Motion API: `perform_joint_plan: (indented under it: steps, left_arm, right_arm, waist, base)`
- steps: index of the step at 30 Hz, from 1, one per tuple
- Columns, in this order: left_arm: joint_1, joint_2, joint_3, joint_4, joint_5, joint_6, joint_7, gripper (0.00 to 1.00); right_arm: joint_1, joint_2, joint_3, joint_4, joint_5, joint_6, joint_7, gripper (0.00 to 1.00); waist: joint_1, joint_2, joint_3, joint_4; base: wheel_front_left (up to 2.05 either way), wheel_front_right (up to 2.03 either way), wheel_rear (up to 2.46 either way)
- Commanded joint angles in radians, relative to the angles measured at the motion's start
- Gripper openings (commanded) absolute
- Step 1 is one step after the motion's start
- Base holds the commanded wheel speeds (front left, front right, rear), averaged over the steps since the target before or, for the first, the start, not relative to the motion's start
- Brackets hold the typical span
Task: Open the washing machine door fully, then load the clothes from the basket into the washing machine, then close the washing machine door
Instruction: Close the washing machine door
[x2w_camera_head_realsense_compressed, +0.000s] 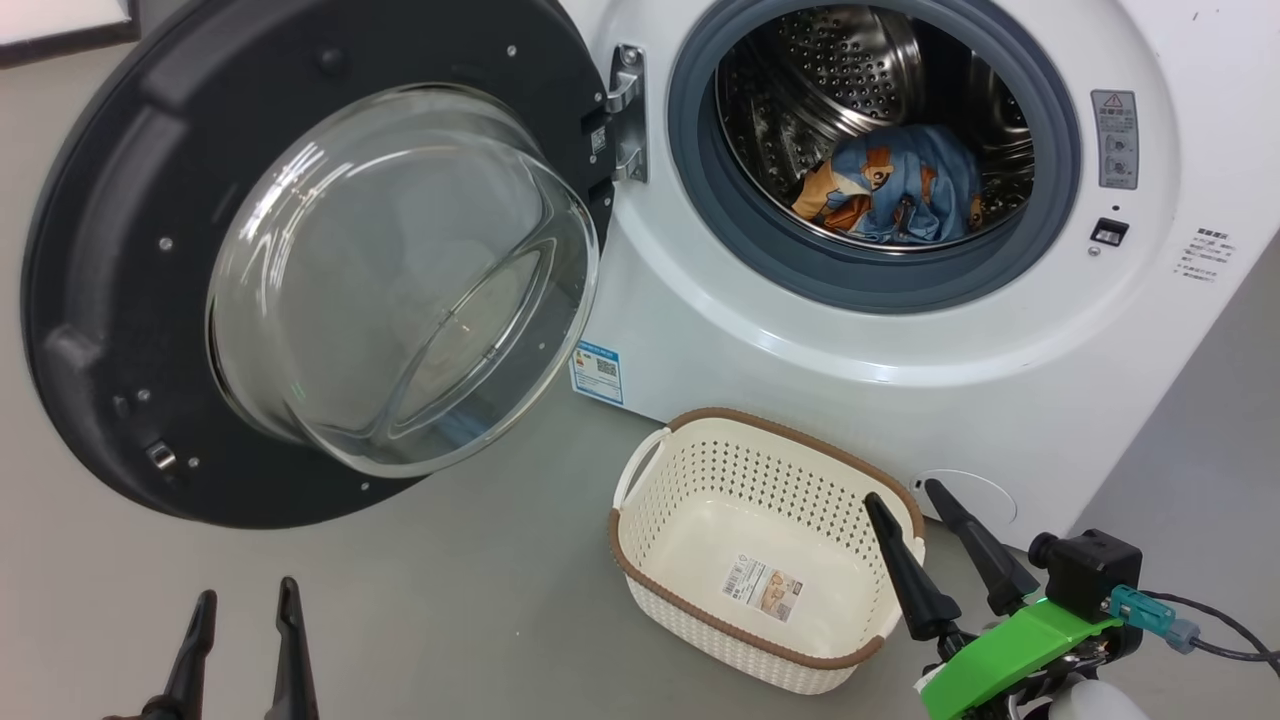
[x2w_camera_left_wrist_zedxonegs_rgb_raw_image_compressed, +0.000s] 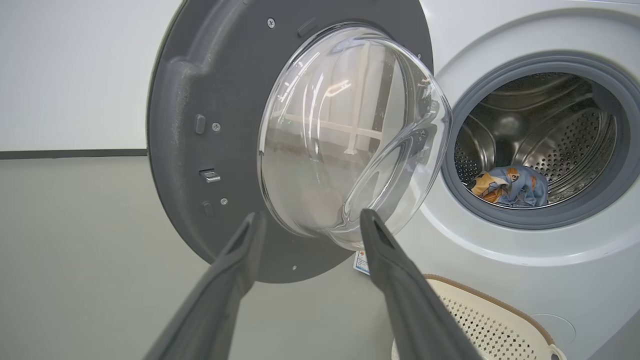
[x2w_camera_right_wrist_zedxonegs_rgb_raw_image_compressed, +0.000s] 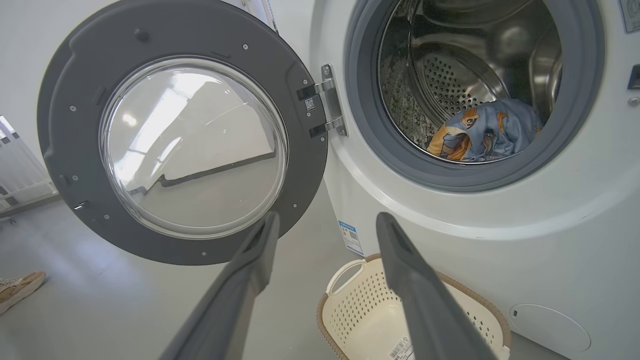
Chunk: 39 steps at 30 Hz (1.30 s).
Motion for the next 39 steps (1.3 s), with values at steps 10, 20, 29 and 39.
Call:
perform_joint_plan:
  steps: [10,20,29,39]
  left_arm:
    - [-0.018,0.013,0.031,-0.021,0.002,0.005,-0.008,1.00]
    - [-0.017,0.017,0.042,-0.042,0.000,-0.007,-0.008,0.84]
    - [-0.061,0.078,0.061,-0.120,-0.024,-0.030,0.020,0.00]
    - [-0.282,0.217,0.166,-0.259,-0.258,-0.063,0.185,0.00]
  right_arm:
    - [-0.010,-0.013,0.031,-0.023,0.014,0.002,-0.012,1.00]
    - [-0.011,-0.013,0.034,-0.023,0.016,0.002,-0.012,1.00]
    - [-0.008,-0.014,0.034,-0.021,0.016,0.002,-0.012,1.00]
    - [-0.010,-0.017,0.043,-0.021,0.018,0.002,-0.012,1.00]
  waist:
    - [0.0000,-0.0001,0.001,0.003]
    - [0.0000,-0.0001,0.009,-0.014]
    - [0.0000,-0.0001,0.005,-0.006]
    - [0.0000,-0.0001,0.010,-0.025]
  base:
    - [0.00,0.00,0.00]
    - [0.00,0.00,0.00]
    - [0.00,0.00,0.00]
    - [0.00,0.00,0.00]
